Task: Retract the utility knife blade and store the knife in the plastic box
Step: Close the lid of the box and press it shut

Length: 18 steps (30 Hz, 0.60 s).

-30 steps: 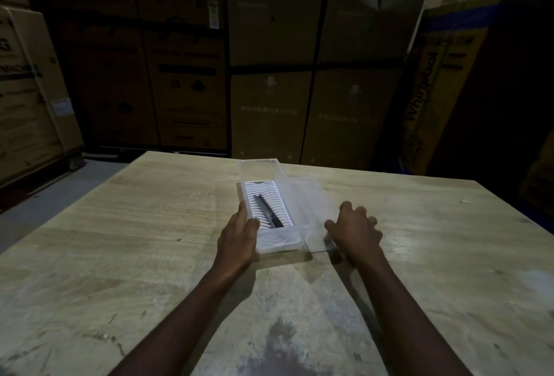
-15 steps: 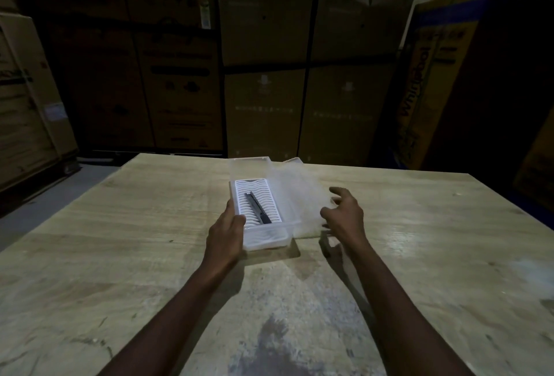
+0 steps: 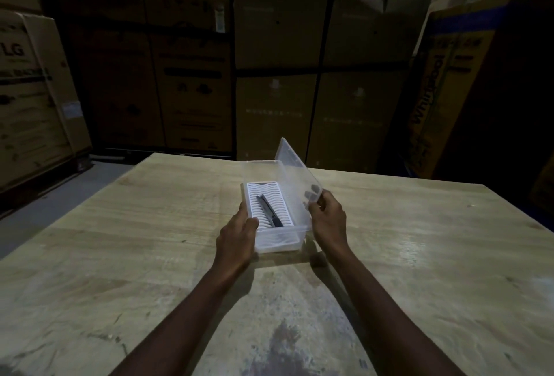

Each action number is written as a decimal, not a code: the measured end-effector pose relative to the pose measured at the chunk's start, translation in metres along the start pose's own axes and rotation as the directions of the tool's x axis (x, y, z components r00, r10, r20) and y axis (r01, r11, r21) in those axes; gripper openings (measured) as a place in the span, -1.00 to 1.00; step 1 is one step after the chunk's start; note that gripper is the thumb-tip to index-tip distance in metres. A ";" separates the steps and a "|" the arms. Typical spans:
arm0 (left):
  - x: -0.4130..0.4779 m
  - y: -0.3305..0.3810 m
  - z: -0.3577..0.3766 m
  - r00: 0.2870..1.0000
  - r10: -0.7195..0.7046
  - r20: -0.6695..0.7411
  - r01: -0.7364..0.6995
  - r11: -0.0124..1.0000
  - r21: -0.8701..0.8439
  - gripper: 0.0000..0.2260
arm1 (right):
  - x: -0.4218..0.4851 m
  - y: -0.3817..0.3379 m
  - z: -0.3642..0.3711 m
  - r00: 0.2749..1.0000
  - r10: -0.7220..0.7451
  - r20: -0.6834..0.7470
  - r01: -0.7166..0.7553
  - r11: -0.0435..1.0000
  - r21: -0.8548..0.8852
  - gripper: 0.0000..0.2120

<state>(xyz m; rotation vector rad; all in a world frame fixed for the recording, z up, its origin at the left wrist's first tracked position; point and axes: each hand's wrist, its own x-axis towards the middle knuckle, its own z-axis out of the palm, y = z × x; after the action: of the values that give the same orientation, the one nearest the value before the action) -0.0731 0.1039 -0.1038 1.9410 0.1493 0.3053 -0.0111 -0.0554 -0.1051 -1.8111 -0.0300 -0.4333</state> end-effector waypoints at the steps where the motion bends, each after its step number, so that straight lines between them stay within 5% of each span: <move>1: 0.001 -0.001 0.001 1.000 -0.004 -0.001 0.004 1.000 -0.001 -0.48 | 0.002 -0.002 0.000 1.000 -0.028 -0.005 0.028 0.999 -0.026 -0.69; 7: -0.001 -0.006 0.003 1.000 -0.019 0.008 0.020 1.000 -0.019 -0.49 | 0.009 -0.014 -0.004 0.965 -0.256 0.051 0.261 0.939 -0.224 -0.70; 18: 0.013 -0.008 -0.002 1.000 0.020 -0.009 -0.019 1.000 0.022 -0.40 | 0.017 -0.030 0.019 0.884 -0.396 0.250 0.468 0.774 -0.427 -0.65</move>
<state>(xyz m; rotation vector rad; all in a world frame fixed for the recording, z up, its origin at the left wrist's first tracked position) -0.0613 0.1114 -0.1084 1.9644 0.1404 0.3269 0.0028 -0.0321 -0.0765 -2.3321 -0.4966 -0.6783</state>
